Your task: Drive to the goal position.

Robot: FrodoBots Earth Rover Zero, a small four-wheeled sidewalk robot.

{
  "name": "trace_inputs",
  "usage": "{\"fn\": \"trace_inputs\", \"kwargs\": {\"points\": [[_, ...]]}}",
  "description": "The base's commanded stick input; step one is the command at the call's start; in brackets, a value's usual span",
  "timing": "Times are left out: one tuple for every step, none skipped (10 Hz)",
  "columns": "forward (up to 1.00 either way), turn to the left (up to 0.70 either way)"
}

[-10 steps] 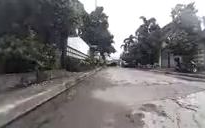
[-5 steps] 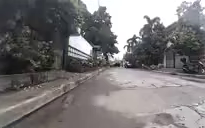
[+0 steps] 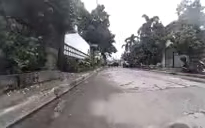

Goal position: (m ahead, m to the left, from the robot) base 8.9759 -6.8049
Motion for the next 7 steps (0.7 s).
{"fn": "trace_inputs", "kwargs": {"points": [[0.7, -0.01], [0.7, 0.0], [0.7, 0.0], [0.7, 0.0], [0.7, 0.0], [0.7, 0.0], [0.7, 0.0]]}}
